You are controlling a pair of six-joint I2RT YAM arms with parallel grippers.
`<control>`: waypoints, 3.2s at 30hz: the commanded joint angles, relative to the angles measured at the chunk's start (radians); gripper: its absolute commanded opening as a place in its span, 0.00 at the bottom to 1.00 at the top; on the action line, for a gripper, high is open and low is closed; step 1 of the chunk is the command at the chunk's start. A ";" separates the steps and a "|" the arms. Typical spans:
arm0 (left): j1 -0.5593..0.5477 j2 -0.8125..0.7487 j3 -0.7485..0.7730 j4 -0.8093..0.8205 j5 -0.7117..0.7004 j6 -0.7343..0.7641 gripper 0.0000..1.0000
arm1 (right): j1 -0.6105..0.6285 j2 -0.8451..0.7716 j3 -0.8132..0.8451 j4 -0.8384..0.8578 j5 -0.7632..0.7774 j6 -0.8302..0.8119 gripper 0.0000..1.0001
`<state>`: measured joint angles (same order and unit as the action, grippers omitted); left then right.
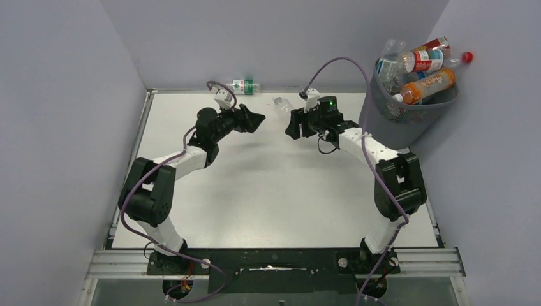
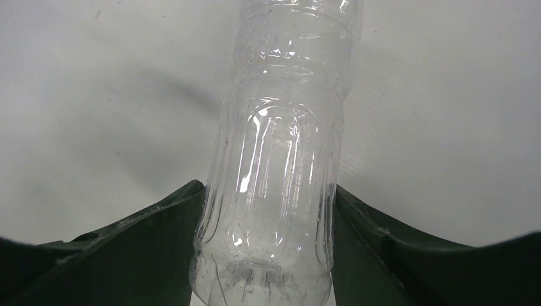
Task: Put the plastic bottles in the bin
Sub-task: Pick up the plastic bottle at the center of the board, then place the plastic bottle in the trash bin.
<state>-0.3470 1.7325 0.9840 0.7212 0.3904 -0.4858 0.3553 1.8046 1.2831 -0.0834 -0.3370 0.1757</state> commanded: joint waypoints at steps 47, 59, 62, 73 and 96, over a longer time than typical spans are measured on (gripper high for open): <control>-0.042 0.009 0.199 -0.454 -0.283 0.094 0.74 | 0.193 -0.352 0.142 -0.282 0.050 -0.038 0.60; -0.113 0.055 0.176 -0.423 -0.270 0.080 0.73 | 0.111 -0.366 0.121 -0.118 0.032 0.059 0.60; -0.135 0.071 0.188 -0.422 -0.265 0.082 0.73 | 0.100 -0.354 0.134 -0.101 0.031 0.067 0.61; -0.254 0.127 0.254 -0.405 -0.228 0.076 0.73 | 0.057 -0.305 0.204 -0.080 0.036 0.068 0.60; -0.057 -0.043 0.139 -0.416 -0.156 0.017 0.74 | -0.198 -0.426 0.418 -0.039 0.546 -0.149 0.59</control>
<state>-0.4107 1.7073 1.1469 0.2584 0.1959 -0.4610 0.2039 1.4513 1.6409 -0.2855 0.0837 0.0746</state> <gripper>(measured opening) 0.737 0.616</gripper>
